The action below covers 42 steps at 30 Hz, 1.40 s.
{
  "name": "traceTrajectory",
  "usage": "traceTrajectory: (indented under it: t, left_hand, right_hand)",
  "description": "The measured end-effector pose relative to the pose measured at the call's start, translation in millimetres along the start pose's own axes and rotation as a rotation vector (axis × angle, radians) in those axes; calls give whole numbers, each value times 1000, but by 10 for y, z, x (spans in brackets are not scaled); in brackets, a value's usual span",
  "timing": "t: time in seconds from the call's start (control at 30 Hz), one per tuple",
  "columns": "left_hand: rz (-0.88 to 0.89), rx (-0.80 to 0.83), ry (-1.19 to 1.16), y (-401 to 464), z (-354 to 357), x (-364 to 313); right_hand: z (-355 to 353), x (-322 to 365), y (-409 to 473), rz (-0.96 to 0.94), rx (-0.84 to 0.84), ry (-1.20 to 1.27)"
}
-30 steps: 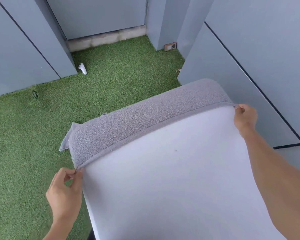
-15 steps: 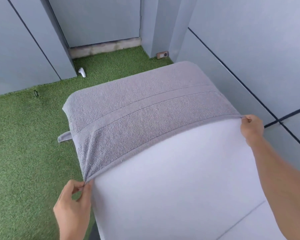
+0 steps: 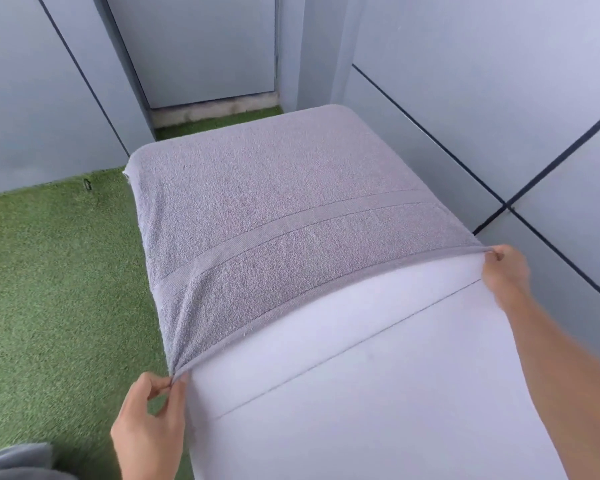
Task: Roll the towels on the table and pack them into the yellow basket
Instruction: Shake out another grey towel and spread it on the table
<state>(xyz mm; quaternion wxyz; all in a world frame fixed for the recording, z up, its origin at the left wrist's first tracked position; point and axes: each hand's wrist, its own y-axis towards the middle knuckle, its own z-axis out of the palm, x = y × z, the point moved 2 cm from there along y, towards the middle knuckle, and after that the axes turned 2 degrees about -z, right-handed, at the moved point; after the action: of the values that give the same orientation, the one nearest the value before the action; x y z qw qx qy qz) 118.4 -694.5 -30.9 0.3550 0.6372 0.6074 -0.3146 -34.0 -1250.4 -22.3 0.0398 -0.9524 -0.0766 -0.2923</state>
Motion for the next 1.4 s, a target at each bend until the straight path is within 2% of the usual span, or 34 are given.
traceTrajectory:
  t: [0.5,0.93,1.2,1.4]
  left_hand:
    - [-66,43,88,-2111,-489,26]
    - [-73,-25,84,-3893,-836,128]
    - [-186,-92,55,-5097,-1040,105]
    - [-228,-127,72,-5678,-1139,43]
  right_hand:
    - [-1382,-2022,-1179,16,-32,-48]
    - [-2096,-3061,-1726,-48,-5,18]
    - [-2480,-3570,-1909,-164,81,33]
    - [-2716,-3924,-1988,-179,139,74]
